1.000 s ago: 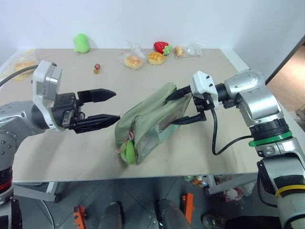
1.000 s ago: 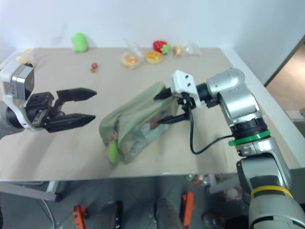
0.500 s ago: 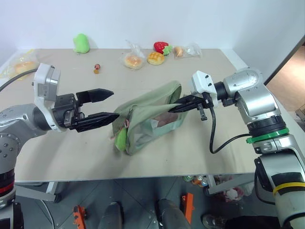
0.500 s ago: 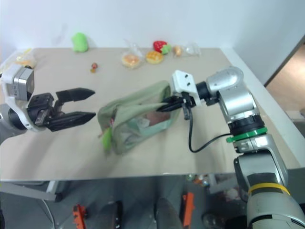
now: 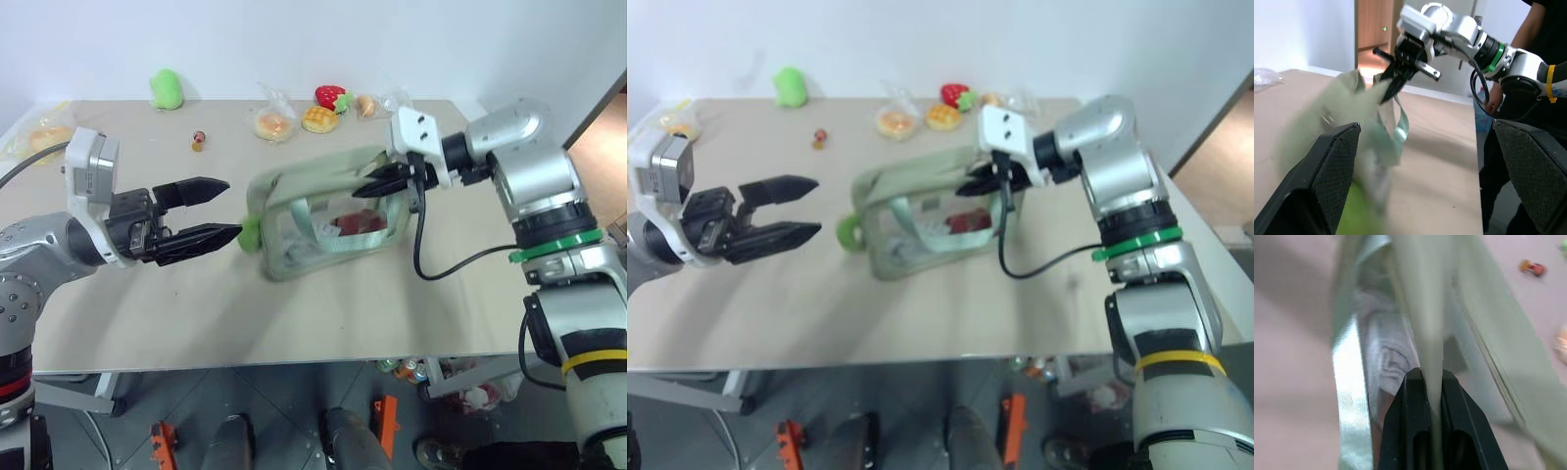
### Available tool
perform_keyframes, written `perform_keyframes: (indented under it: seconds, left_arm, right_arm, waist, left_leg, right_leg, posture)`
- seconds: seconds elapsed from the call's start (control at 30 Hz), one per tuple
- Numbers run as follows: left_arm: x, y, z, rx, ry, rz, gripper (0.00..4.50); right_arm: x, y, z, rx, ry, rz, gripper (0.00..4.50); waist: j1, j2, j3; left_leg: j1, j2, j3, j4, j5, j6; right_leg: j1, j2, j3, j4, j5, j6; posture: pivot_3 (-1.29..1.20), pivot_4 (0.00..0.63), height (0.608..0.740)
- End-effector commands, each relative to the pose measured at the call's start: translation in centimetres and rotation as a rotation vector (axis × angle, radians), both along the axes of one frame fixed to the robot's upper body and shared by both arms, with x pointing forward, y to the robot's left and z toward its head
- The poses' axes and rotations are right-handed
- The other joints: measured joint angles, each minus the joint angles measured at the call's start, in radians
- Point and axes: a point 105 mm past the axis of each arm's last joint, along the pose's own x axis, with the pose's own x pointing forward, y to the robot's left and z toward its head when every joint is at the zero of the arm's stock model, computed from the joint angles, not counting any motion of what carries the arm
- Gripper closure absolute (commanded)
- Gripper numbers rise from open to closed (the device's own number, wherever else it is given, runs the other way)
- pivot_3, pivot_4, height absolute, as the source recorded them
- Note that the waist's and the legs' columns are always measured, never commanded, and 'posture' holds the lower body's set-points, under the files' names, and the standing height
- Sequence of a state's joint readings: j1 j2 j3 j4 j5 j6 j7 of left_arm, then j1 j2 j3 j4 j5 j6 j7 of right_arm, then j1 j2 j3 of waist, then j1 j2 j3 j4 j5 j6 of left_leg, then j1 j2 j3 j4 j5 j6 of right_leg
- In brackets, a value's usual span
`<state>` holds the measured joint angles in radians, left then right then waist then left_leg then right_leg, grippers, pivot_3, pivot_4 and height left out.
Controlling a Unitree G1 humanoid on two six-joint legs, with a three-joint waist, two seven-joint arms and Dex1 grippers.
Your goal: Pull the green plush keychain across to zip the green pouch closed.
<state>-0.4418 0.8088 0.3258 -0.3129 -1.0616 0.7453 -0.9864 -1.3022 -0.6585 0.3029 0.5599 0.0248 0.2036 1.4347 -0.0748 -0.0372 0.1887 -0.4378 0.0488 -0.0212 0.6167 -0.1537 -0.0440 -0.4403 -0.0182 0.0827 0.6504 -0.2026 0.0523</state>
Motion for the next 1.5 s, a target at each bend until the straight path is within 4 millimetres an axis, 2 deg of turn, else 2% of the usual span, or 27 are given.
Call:
perform_keyframes:
  seconds: [0.03,0.13,0.23,0.43,0.6,0.8,0.93,1.07,1.13,1.2,1.27,1.37,1.5]
  left_arm:
    - [-0.4,0.3,0.6,-0.022,-0.045,0.02,0.0]
    - [-0.4,0.3,0.5,-0.028,-0.042,0.03,0.0]
    - [-0.3,0.6,0.6,-0.038,-0.045,0.046,0.0]
    - [-0.4,2.1,1.6,-0.042,-0.082,0.109,0.0]
    - [-0.5,2.7,2.0,-0.034,-0.085,0.116,0.0]
    - [-0.4,2.1,1.0,0.01,-0.056,0.095,0.0]
    - [-0.2,1.9,-0.9,0.086,-0.017,0.095,0.0]
    - [0.4,2.5,-1.0,0.067,-0.002,0.118,0.0]
    - [0.7,2.7,-1.1,0.062,0.006,0.126,0.0]
    - [0.9,2.8,-1.2,0.054,0.014,0.129,0.0]
    - [1.1,2.9,-1.3,0.05,0.02,0.131,0.0]
    - [1.3,3.0,-1.4,0.045,0.029,0.133,0.0]
    - [1.6,3.5,-2.0,0.039,0.057,0.153,0.0]
  right_arm:
    - [-0.1,0.9,3.4,0.043,-0.055,-0.036,4.46]
    - [-0.2,1.6,3.3,0.051,-0.022,-0.052,4.46]
    - [-1.4,2.2,2.3,0.031,0.017,-0.008,4.46]
    - [-1.7,3.2,-0.6,0.029,0.077,-0.041,4.46]
    - [-2.0,3.9,-0.9,0.081,0.117,-0.049,4.46]
    - [-2.3,4.3,-0.7,0.116,0.129,-0.045,4.46]
    - [-3.0,4.1,-0.7,0.124,0.146,-0.028,4.46]
    - [-3.7,4.0,-1.2,0.125,0.156,-0.009,4.46]
    - [-3.9,4.0,-1.4,0.132,0.164,-0.001,3.79]
    - [-4.4,3.9,-1.6,0.134,0.173,0.024,3.34]
    - [-4.2,3.8,-1.6,0.142,0.17,-0.005,2.49]
    - [-4.6,3.5,-1.0,0.165,0.187,0.012,1.47]
    - [-5.0,2.6,2.6,0.307,0.168,0.04,1.47]
  waist:
    - [0.0,0.0,0.0]
    - [0.0,0.0,0.0]
    - [0.001,0.0,0.0]
    - [0.0,0.0,0.0]
    - [0.0,0.0,0.0]
    - [0.0,0.0,0.0]
    - [0.0,0.0,0.0]
    - [0.0,0.0,0.0]
    - [-0.001,0.0,0.0]
    - [0.0,0.0,0.0]
    - [0.0,0.0,0.0]
    - [0.0,0.0,0.0]
    - [0.0,0.0,0.0]
  left_leg:
    - [0.0,0.0,0.0,-0.001,0.0,0.0]
    - [0.0,0.001,-0.001,-0.001,0.0,0.0]
    - [-0.001,0.001,-0.001,-0.002,-0.001,0.0]
    - [-0.001,0.001,-0.001,-0.001,-0.001,-0.001]
    - [0.0,0.001,-0.001,0.0,-0.001,-0.001]
    - [0.0,0.001,0.0,0.0,-0.001,-0.001]
    - [0.0,0.001,0.0,-0.001,-0.001,-0.001]
    - [-0.001,0.002,-0.001,-0.001,-0.001,-0.001]
    - [-0.001,0.002,-0.001,-0.001,-0.001,-0.001]
    - [0.0,0.002,0.0,-0.001,-0.001,-0.001]
    - [0.0,0.002,-0.001,0.0,-0.001,-0.001]
    - [0.0,0.002,0.0,0.0,-0.001,-0.001]
    - [-0.001,0.002,0.0,0.0,-0.001,-0.001]
  right_leg:
    - [0.0,0.0,0.0,0.0,0.0,0.0]
    - [0.0,0.001,-0.001,0.0,0.0,0.0]
    - [-0.001,0.001,-0.001,0.0,-0.001,0.001]
    - [-0.001,0.001,-0.001,0.001,-0.002,0.001]
    - [-0.001,0.001,0.0,0.001,-0.001,0.0]
    - [0.0,0.001,0.0,0.001,0.0,0.0]
    - [-0.001,0.001,0.0,0.001,-0.001,0.0]
    - [-0.001,0.002,-0.001,0.001,-0.001,0.0]
    - [-0.001,0.002,-0.001,0.001,-0.001,0.0]
    - [-0.001,0.002,-0.001,0.001,-0.001,-0.001]
    - [-0.001,0.002,-0.001,0.001,-0.001,-0.001]
    - [-0.001,0.002,0.0,0.001,-0.001,-0.001]
    - [-0.001,0.002,0.0,0.001,-0.001,-0.001]
  posture:
    - [0.0,0.15,0.74]
    - [0.0,0.15,0.74]
    - [0.0,0.15,0.74]
    - [0.0,0.15,0.74]
    - [0.0,0.15,0.74]
    - [0.0,0.15,0.74]
    - [0.0,0.15,0.74]
    - [0.0,0.15,0.74]
    - [0.0,0.15,0.74]
    - [0.0,0.15,0.74]
    - [0.0,0.15,0.74]
    - [0.0,0.15,0.74]
    - [0.0,0.15,0.74]
